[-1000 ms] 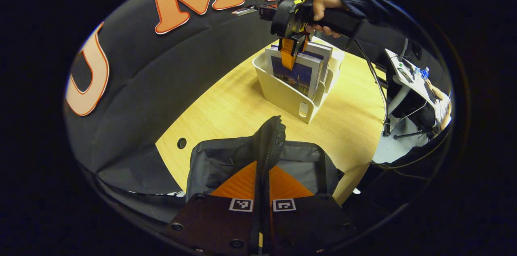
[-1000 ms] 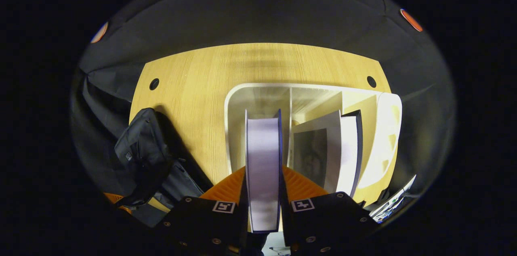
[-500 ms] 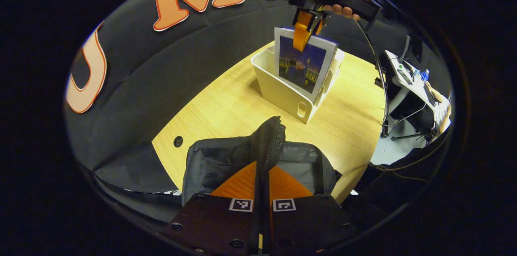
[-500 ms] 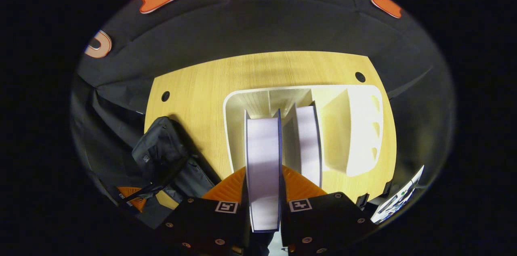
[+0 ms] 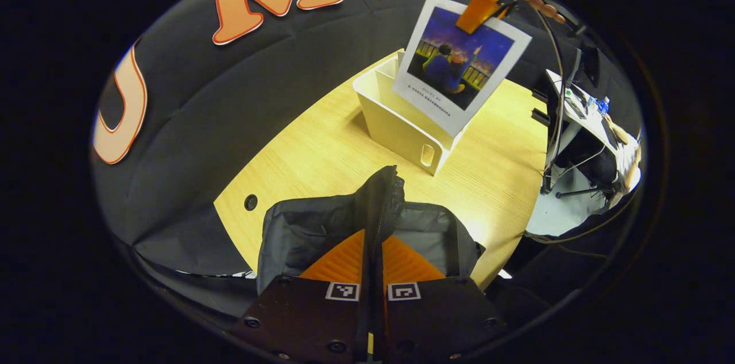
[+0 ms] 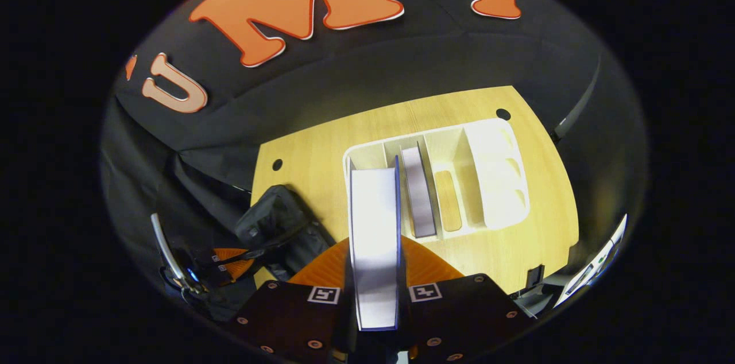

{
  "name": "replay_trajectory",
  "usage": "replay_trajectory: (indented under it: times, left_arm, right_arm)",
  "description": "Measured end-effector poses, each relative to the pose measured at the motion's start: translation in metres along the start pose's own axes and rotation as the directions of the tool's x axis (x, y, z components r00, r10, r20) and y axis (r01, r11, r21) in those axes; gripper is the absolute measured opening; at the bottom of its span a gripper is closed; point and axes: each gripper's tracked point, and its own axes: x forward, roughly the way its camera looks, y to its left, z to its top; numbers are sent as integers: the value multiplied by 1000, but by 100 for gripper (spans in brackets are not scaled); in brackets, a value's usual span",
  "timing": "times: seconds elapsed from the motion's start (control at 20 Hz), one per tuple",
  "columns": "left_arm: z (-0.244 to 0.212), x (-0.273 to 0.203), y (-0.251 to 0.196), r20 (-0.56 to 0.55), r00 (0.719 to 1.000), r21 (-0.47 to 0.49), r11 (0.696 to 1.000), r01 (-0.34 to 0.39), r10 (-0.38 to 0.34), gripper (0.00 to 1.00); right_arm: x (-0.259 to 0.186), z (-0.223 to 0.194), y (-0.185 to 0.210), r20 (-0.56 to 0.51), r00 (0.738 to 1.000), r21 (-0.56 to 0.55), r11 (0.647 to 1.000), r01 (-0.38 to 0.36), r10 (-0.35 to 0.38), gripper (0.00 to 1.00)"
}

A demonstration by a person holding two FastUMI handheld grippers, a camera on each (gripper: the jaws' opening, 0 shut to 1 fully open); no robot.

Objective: Open the schoolbag, grab two books from the bookshelf and put them into the schoolbag.

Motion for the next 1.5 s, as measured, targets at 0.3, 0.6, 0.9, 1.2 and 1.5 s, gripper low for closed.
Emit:
replay_trajectory:
  times: [0.3, 0.6, 0.9, 1.2, 1.5]
  left_arm:
    - [17, -8, 9, 27, 1000, -14, 1000, -3, 4, 4]
    - [22, -8, 14, 25, 1000, -22, 1000, -1, 2, 4]
    - [27, -10, 19, 35, 999, -47, 999, -10, 12, 4]
    - [30, -9, 15, 40, 999, -70, 997, -8, 11, 4]
    - [32, -9, 5, 56, 998, -88, 996, 7, -2, 4]
  right_arm:
    - [-28, -32, -3, 55, 995, 68, 994, -90, 86, 29]
    - [-38, -64, 16, 116, 966, 139, 959, -246, 231, 28]
    - [10, -119, 43, 97, 930, 219, 903, -369, 356, 28]
    - [65, -152, 76, 81, 899, 340, 836, -432, 431, 28]
    - [109, -162, 110, 103, 882, 404, 791, -459, 459, 28]
